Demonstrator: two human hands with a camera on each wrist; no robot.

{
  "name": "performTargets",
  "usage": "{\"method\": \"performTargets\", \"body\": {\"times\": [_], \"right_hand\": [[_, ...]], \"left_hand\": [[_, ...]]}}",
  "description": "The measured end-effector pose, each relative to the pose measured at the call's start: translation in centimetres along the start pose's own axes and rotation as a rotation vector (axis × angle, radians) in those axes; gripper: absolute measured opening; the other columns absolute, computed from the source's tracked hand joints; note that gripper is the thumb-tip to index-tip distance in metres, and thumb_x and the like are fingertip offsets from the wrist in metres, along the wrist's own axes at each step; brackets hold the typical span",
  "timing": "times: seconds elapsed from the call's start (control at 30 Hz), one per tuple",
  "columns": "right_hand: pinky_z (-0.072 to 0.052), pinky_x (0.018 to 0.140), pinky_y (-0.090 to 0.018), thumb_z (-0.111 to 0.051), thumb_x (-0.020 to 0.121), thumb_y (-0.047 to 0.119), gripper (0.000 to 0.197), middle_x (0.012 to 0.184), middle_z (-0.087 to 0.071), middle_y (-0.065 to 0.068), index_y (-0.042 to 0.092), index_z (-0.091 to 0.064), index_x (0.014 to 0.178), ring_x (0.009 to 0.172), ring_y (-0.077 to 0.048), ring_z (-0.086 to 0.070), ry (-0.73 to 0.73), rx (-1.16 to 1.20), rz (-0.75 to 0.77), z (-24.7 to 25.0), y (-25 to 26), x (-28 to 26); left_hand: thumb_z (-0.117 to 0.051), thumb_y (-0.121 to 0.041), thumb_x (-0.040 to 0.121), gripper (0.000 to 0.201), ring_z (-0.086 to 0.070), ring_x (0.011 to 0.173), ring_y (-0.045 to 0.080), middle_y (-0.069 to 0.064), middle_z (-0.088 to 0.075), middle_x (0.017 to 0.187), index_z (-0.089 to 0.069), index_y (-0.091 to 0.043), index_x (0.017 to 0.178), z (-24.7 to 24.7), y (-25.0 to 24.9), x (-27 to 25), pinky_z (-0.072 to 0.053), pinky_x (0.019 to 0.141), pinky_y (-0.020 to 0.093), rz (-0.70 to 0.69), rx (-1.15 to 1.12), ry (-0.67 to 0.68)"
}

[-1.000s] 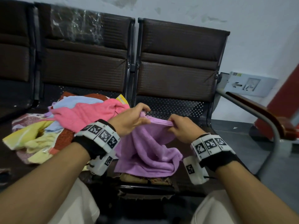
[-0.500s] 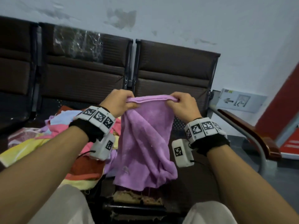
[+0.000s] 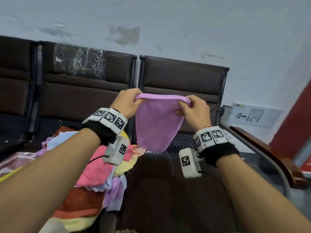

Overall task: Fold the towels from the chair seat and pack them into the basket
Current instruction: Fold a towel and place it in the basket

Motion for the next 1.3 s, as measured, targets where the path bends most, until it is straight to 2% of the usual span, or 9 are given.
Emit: {"method": "performTargets", "body": {"times": [0.17, 0.37, 0.53, 0.63, 0.73, 0.83, 0.97, 1.17, 1.3], "right_hand": [[-0.049, 0.070, -0.022, -0.072, 0.079, 0.011, 0.018, 0.076, -0.067, 0.012, 0.028, -0.064, 0.081, 0.078, -0.009, -0.064, 0.056, -0.056, -0.097, 0.1, -4.3, -7.3], [-0.053, 0.088, -0.043, -0.059, 0.069, -0.006, 0.035, 0.085, -0.073, 0.000, 0.022, -0.073, 0.083, 0.091, -0.021, -0.067, 0.146, 0.051, -0.374, -0.3, -9.7, -18.8], [-0.047, 0.092, -0.042, -0.055, 0.082, 0.014, 0.024, 0.095, -0.071, 0.000, 0.021, -0.070, 0.099, 0.101, -0.023, -0.061, 0.107, -0.132, -0.441, 0.1, -11.7, -25.1], [-0.046, 0.094, -0.044, -0.048, 0.089, 0.016, 0.021, 0.103, -0.066, -0.008, 0.012, -0.065, 0.101, 0.102, -0.027, -0.058, 0.166, -0.118, -0.509, -1.3, -13.3, -25.2], [-0.045, 0.085, -0.034, -0.047, 0.091, 0.017, 0.019, 0.099, -0.066, -0.008, 0.008, -0.063, 0.096, 0.095, -0.025, -0.057, 0.206, -0.132, -0.520, -2.4, -14.8, -23.5], [-0.034, 0.068, -0.023, -0.052, 0.091, 0.019, 0.014, 0.081, -0.062, 0.000, 0.010, -0.062, 0.090, 0.081, -0.018, -0.054, 0.232, -0.189, -0.502, -3.3, -16.7, -21.3], [-0.032, 0.056, -0.022, -0.056, 0.091, 0.021, 0.013, 0.069, -0.055, 0.012, 0.021, -0.058, 0.078, 0.066, -0.004, -0.050, 0.293, -0.227, -0.518, -5.3, -19.9, -18.4], [-0.036, 0.072, -0.022, -0.061, 0.088, 0.022, 0.012, 0.084, -0.062, 0.001, 0.015, -0.066, 0.097, 0.082, -0.015, -0.055, 0.391, -0.274, -0.598, -9.0, -24.0, -15.4], [-0.039, 0.075, -0.021, -0.065, 0.084, 0.020, 0.022, 0.098, -0.065, -0.001, 0.018, -0.063, 0.106, 0.089, -0.014, -0.057, 0.462, -0.303, -0.701, -9.6, -26.1, -15.7]], "left_hand": [[-0.062, -0.016, 0.087, 0.010, -0.057, 0.082, 0.011, 0.000, -0.068, 0.090, -0.067, -0.014, 0.096, -2.1, 0.2, -6.9, -0.033, 0.067, 0.015, 0.033, -0.134, 0.058], [-0.056, -0.011, 0.091, 0.010, -0.054, 0.085, 0.014, -0.004, -0.061, 0.089, -0.063, -0.011, 0.099, -7.7, 1.3, -19.1, -0.036, 0.071, 0.020, 0.192, -0.306, 0.229], [-0.057, -0.015, 0.091, 0.013, -0.053, 0.092, 0.011, -0.005, -0.060, 0.094, -0.063, -0.011, 0.102, -10.9, 2.8, -25.7, -0.033, 0.076, 0.019, 0.273, -0.336, 0.333], [-0.058, -0.015, 0.091, 0.013, -0.052, 0.086, 0.014, 0.001, -0.061, 0.091, -0.064, -0.008, 0.100, -12.3, 3.8, -26.0, -0.030, 0.069, 0.019, 0.303, -0.308, 0.352], [-0.058, -0.016, 0.090, 0.017, -0.052, 0.091, 0.012, -0.001, -0.060, 0.094, -0.064, -0.007, 0.104, -13.8, 5.4, -24.1, -0.031, 0.074, 0.018, 0.359, -0.310, 0.356], [-0.060, -0.015, 0.089, 0.017, -0.054, 0.093, 0.014, 0.002, -0.062, 0.096, -0.064, -0.006, 0.103, -15.3, 6.8, -21.5, -0.036, 0.078, 0.021, 0.386, -0.329, 0.324], [-0.062, -0.016, 0.088, 0.018, -0.057, 0.094, 0.019, 0.006, -0.066, 0.099, -0.065, -0.006, 0.103, -18.1, 9.2, -18.9, -0.042, 0.083, 0.027, 0.414, -0.332, 0.323], [-0.063, -0.018, 0.088, 0.020, -0.059, 0.098, 0.024, 0.009, -0.067, 0.104, -0.065, -0.008, 0.105, -22.3, 14.3, -16.8, -0.043, 0.084, 0.029, 0.504, -0.240, 0.353], [-0.058, -0.016, 0.091, 0.029, -0.056, 0.113, 0.028, 0.014, -0.062, 0.119, -0.059, -0.008, 0.119, -24.8, 16.5, -18.3, -0.043, 0.099, 0.034, 0.625, -0.196, 0.454]]}}
Point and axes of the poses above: each hand's wrist, its own x-axis towards the middle knuckle, its own z-axis out of the back of the hand, y = z × x, the point moved 9 cm from there along x, towards the middle knuckle
